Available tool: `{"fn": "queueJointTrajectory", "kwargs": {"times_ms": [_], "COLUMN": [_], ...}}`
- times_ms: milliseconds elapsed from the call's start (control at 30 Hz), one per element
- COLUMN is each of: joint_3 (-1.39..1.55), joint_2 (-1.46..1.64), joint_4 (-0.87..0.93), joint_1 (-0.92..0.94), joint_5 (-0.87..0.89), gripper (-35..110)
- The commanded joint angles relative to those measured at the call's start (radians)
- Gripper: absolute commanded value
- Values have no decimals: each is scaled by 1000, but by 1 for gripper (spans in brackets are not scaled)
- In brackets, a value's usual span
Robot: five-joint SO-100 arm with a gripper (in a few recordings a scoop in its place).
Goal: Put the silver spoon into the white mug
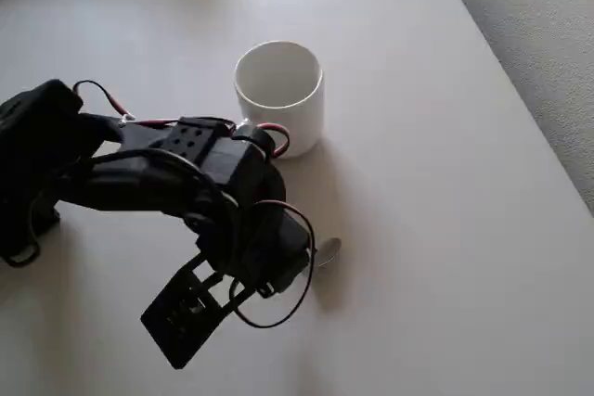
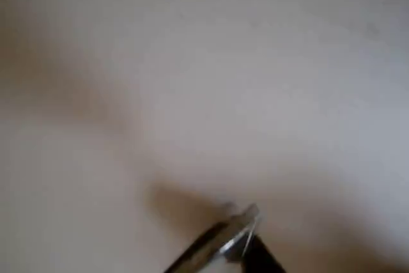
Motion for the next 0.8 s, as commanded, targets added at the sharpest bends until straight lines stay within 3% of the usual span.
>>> {"fn": "queueJointTrajectory", "kwargs": {"times_ms": [0,767], "joint_3": [-64,-12], "joint_2": [84,456], "joint_4": [17,21], "joint_1": [17,20], "joint_5": [-11,-61], "gripper": [-2,-2]}}
